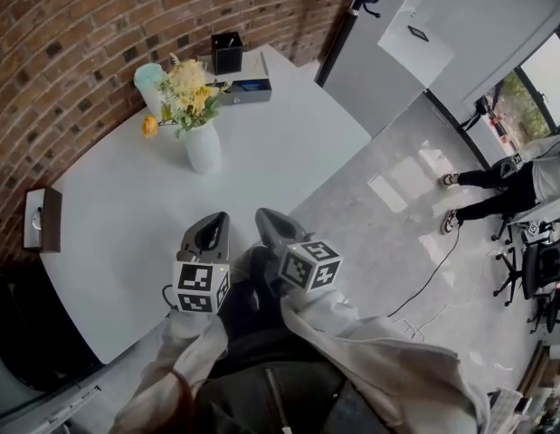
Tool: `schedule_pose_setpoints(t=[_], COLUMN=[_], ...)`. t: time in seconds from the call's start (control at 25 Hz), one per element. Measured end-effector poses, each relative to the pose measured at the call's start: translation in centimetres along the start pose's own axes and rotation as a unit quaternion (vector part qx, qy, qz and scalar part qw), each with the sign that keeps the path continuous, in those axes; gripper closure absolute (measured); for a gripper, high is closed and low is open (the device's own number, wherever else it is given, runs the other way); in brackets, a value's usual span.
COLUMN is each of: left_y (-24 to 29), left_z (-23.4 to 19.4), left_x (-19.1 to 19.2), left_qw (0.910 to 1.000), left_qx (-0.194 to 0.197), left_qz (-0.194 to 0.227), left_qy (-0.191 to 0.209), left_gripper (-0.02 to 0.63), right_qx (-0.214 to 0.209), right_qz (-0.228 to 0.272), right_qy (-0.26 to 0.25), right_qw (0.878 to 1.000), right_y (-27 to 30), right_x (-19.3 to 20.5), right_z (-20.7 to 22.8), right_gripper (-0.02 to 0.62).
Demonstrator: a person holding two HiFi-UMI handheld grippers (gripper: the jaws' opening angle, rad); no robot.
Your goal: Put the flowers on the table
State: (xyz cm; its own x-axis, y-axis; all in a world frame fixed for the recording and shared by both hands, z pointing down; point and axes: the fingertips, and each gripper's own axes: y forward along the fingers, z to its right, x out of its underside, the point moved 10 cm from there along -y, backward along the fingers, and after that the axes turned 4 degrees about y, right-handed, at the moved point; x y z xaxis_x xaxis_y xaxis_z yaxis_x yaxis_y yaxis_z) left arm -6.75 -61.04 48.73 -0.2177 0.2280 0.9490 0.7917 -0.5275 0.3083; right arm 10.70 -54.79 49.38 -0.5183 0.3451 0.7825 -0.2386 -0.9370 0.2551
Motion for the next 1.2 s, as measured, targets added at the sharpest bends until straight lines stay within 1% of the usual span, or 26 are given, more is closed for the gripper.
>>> schedule_pose_setpoints(t=[0.2, 0.36, 0.44, 0.56, 0.72, 0.96, 1.2], left_y=[-1.1, -1.4, -1.4, -1.1, -0.9, -0.7, -1.5], left_z=[1.6, 2.3, 2.4, 2.3, 2.3, 2.5, 1.8], left_x=[0.5, 0.7, 0.9, 0.9, 0.4, 0.5, 1.0], left_qw=[0.9995, 0.9990, 0.9990, 0.9988, 0.9985, 0.9989, 0.9989], left_qx=[0.026, 0.038, 0.038, 0.039, 0.038, 0.037, 0.021], left_qz=[-0.002, 0.005, 0.008, 0.014, 0.016, 0.006, 0.004], left_qy=[-0.017, -0.021, -0.021, -0.025, -0.036, -0.030, -0.042], left_gripper=[0.601, 0.601, 0.603, 0.603, 0.603, 0.601, 0.601], right_qx=[0.003, 0.015, 0.018, 0.022, 0.024, 0.009, 0.007], right_qz=[0.010, 0.014, 0.019, 0.028, 0.036, 0.019, 0.016], right_qy=[-0.014, -0.022, -0.021, -0.034, -0.029, -0.032, -0.038], right_qw=[1.000, 1.000, 0.999, 0.999, 0.999, 0.999, 0.999], right_y=[-1.6, -2.3, -2.6, -2.7, -3.0, -2.5, -2.1], right_x=[0.7, 0.9, 0.9, 0.5, -0.1, 0.3, 0.0], right_z=[-0.8, -0.6, -0.3, 0.1, 0.5, 0.3, 0.2], right_gripper=[0.597, 0.597, 0.597, 0.597, 0.597, 0.597, 0.597])
